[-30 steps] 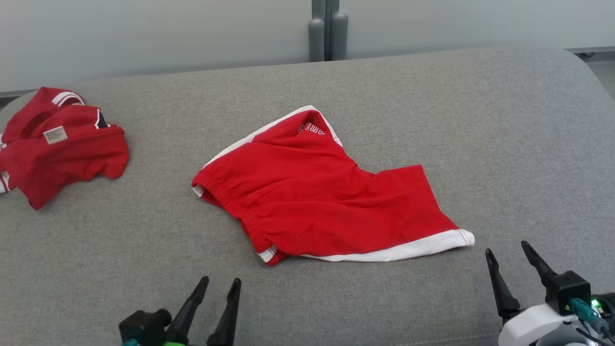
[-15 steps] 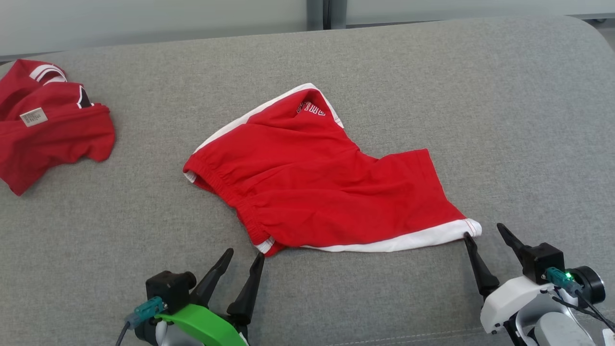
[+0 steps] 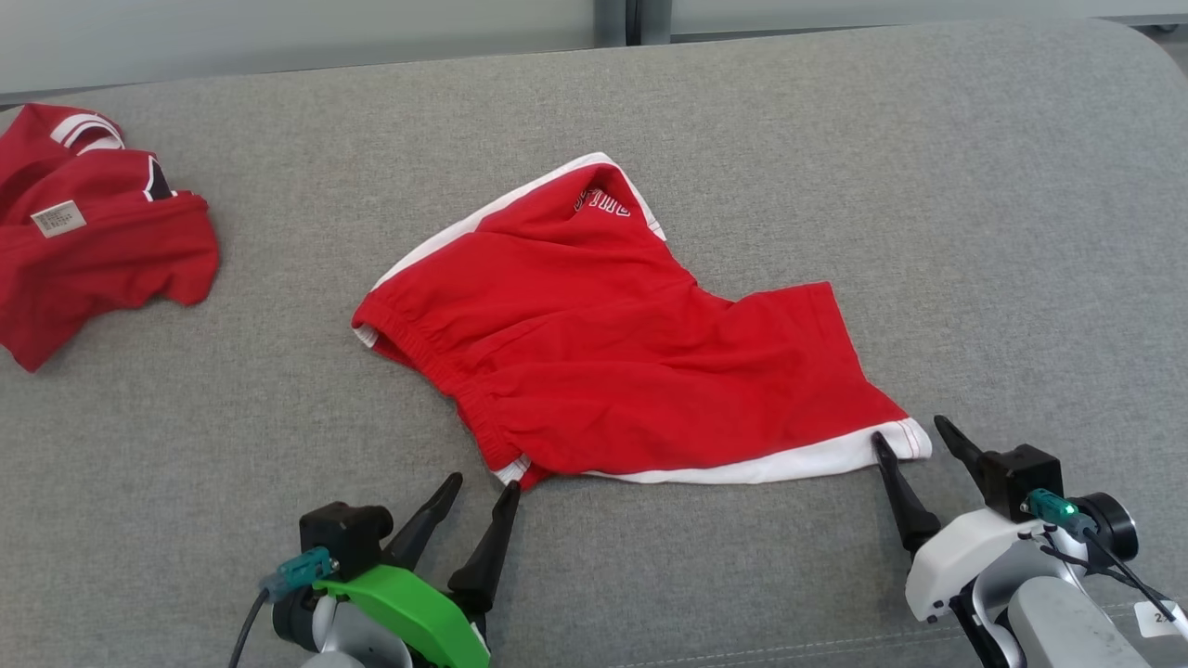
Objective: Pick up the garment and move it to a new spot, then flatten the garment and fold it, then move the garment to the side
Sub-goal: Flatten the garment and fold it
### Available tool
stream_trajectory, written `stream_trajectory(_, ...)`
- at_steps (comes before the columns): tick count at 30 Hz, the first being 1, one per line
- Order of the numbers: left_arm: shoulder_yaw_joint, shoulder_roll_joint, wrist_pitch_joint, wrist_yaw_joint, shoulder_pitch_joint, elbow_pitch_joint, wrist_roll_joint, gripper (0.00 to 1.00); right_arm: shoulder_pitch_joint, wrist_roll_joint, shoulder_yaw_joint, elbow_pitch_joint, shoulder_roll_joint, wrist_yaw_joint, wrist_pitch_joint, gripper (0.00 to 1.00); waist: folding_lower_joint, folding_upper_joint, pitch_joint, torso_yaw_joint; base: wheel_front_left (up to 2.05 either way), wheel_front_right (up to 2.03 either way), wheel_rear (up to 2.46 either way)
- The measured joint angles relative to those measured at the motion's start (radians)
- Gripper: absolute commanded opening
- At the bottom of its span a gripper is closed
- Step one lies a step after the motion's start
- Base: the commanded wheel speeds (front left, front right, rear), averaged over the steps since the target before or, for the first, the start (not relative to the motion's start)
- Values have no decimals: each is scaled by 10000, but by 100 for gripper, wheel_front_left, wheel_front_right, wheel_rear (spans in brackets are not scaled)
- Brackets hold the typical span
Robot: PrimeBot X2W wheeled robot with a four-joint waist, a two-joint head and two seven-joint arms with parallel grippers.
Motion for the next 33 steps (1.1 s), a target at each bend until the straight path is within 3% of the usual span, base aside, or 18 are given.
stream_trajectory(16, -372, -286, 29, -104, -636, 639, -219, 100, -550, 0, 2, 562, 257, 134, 0, 100, 0, 0, 111, -156, 0, 0, 0)
stream_trajectory(17, -376, -286, 17, -104, -686, 677, -219, 96, -552, 0, 2, 593, 261, 134, 0, 100, 0, 0, 115, -164, 0, 0, 0)
stream_trajectory(18, -382, -288, -35, -105, -735, 731, -219, 87, -554, 0, 2, 625, 265, 136, 0, 100, 0, 0, 118, -172, 0, 0, 0)
stream_trajectory(19, -382, -290, -56, -107, -789, 784, -219, 70, -560, 0, 2, 654, 270, 148, 0, 100, 0, 0, 120, -179, 0, 0, 0)
stream_trajectory(20, -378, -290, -58, -107, -822, 813, -219, 41, -570, 0, 4, 679, 280, 163, 0, 100, 0, 0, 121, -184, 0, 0, 0)
stream_trajectory(21, -393, -290, -59, -107, -835, 844, -219, 0, -586, 0, 4, 711, 291, 165, 0, 100, 0, 0, 120, -190, 0, 0, 0)
stream_trajectory(22, -426, -290, -58, -107, -842, 882, -221, 0, -605, 0, 4, 744, 303, 167, 0, 96, 0, 0, 116, -195, 0, 0, 0)
stream_trajectory(23, -474, -290, -56, -109, -843, 928, -222, 0, -634, 2, 10, 792, 318, 199, 0, 56, 0, 0, 111, -200, 0, 0, 0)
stream_trajectory(24, -518, -290, -56, -123, -844, 978, -224, 0, -665, 13, 29, 844, 334, 263, 0, 31, 0, 0, 105, -206, 0, 0, 0)
stream_trajectory(25, -556, -291, -56, -144, -845, 1039, -255, 0, -684, 31, 50, 880, 359, 303, 0, 0, 0, 0, 90, -211, 0, 0, 0)
stream_trajectory(33, -642, -205, -42, -184, -846, 1126, -395, 0, -688, 320, 46, 1037, 487, 401, 0, 0, 0, 0, -2, -221, 0, 0, 0)
